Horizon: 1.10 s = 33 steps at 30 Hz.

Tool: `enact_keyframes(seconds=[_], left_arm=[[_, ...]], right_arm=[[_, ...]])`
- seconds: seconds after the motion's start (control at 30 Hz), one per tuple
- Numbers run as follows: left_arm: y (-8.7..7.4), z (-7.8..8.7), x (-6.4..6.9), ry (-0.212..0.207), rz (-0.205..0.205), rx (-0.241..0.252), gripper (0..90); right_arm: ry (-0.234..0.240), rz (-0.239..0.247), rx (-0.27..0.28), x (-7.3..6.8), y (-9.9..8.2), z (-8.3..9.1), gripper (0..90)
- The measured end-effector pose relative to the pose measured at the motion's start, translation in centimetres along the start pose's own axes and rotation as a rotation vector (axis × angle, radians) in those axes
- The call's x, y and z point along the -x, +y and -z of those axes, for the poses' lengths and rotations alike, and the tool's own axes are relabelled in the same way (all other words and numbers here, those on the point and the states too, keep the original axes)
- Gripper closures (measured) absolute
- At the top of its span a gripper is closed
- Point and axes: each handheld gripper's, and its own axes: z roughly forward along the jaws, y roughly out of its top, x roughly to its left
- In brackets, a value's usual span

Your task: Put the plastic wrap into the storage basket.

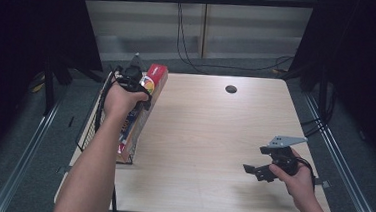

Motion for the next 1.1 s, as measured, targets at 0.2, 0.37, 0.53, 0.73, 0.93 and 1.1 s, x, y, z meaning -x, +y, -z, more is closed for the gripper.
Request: enact_keyframes(seconds=[0.2, 0.37, 0.53, 0.73, 0.93, 1.1], left_arm=[[-0.4, 0.2, -0.8, 0.011, 0.026, -0.002, 43.7], [-0.7, 0.2, -1.5, 0.026, 0.05, -0.005, 43.7], [-1.1, 0.2, -2.2, 0.026, 0.077, -0.005, 43.7], [-1.4, 0.1, -2.5, 0.035, 0.084, -0.009, 43.7], [-1.6, 0.0, -3.1, 0.045, 0.099, -0.016, 43.6], [-2.0, -0.1, -3.7, 0.05, 0.126, -0.013, 43.7]], right_arm=[[0.0, -0.002, -0.002, 0.0, 0.0, 0.0, 4.0], [0.0, 0.002, -0.004, 0.0, 0.0, 0.0, 4.0], [0.001, 0.002, -0.004, 0.0, 0.0, -0.1, 4.0], [0.006, -0.001, -0.003, 0.0, 0.1, -0.1, 4.0], [0.008, 0.004, -0.004, -0.1, 0.2, -0.2, 4.0], [0.009, 0.001, -0.002, -0.1, 0.2, -0.2, 4.0]])
